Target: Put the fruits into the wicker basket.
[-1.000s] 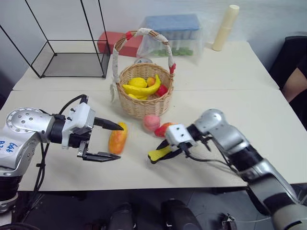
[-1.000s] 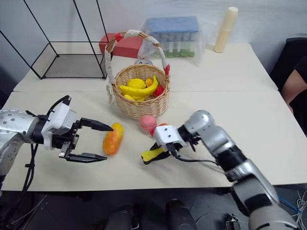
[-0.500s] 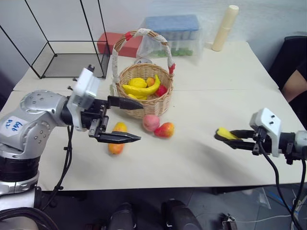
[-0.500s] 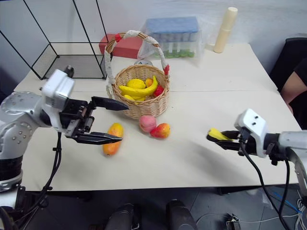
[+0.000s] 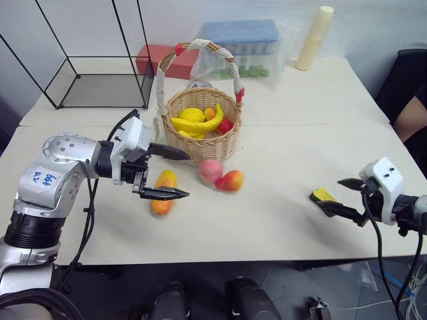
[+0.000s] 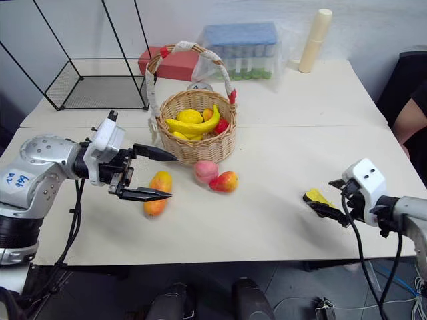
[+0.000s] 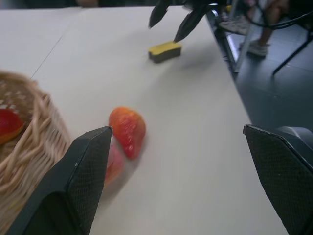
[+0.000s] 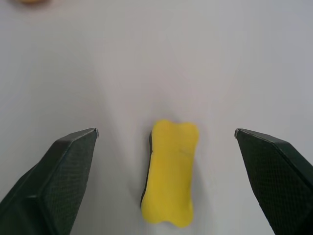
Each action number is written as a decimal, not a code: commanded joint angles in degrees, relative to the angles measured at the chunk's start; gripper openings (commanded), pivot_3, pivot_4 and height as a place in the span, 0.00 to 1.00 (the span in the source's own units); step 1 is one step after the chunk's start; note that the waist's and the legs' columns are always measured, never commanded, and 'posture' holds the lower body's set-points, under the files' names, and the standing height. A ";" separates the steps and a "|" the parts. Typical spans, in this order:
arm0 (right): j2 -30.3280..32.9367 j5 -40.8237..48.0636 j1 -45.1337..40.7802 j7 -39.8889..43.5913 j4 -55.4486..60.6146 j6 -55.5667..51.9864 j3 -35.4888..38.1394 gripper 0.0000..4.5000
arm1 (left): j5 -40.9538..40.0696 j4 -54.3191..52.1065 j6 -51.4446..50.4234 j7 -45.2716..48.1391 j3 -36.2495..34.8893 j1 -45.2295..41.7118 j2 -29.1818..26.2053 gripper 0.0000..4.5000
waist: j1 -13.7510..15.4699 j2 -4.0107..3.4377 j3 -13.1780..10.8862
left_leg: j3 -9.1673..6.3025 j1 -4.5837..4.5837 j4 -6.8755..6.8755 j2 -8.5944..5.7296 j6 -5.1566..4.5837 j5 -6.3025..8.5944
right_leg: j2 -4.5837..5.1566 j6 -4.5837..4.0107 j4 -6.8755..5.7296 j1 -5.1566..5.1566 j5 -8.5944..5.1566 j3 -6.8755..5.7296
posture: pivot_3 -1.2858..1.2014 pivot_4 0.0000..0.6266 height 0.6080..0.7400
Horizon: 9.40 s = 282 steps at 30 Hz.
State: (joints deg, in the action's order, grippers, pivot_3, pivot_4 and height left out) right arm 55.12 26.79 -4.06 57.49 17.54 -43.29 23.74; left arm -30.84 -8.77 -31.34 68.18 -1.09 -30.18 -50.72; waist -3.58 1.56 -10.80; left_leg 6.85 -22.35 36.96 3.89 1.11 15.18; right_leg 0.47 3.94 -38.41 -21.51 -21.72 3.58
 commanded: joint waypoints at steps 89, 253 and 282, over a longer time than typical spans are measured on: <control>-13.06 -3.30 -25.82 -14.42 5.36 8.44 -37.14 1.00 | 4.95 0.78 4.67 6.15 2.49 -7.98 -4.51 0.99 | 0.67 0.27 -0.11 | -0.07 -0.94 0.20 -0.15 -0.09 -0.25 | 0.13 0.08 -0.29 -0.97 0.13 -0.02 | 0.52 0.24 1.00; -28.23 -7.73 -46.96 -30.59 -15.92 4.77 -10.36 0.01 | -3.51 -2.34 -5.19 -14.78 -6.02 -10.14 9.56 1.00 | -0.87 0.29 -0.11 | -0.07 -1.02 0.23 -0.10 0.17 -0.29 | 0.16 -0.14 -1.09 -1.39 0.00 -0.09 | 0.52 0.24 1.00; 1.52 12.98 6.61 -1.30 -2.78 -1.45 27.31 0.72 | -7.15 4.59 -8.01 -3.67 -4.09 -14.21 10.81 1.00 | 0.81 0.15 -0.15 | -0.05 -0.73 0.21 -0.10 0.19 -0.33 | -0.03 -0.05 -0.81 -0.96 -0.04 0.03 | 0.52 0.24 1.00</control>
State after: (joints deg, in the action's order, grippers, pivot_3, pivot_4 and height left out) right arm 53.48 36.10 -0.64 49.14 12.44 -41.66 44.38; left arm -36.84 -3.63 -40.12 62.97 -3.61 -44.18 -38.81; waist -2.77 1.71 -10.95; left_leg 6.74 -23.08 37.17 3.80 1.29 14.85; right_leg 0.41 3.90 -39.15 -22.42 -21.76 3.58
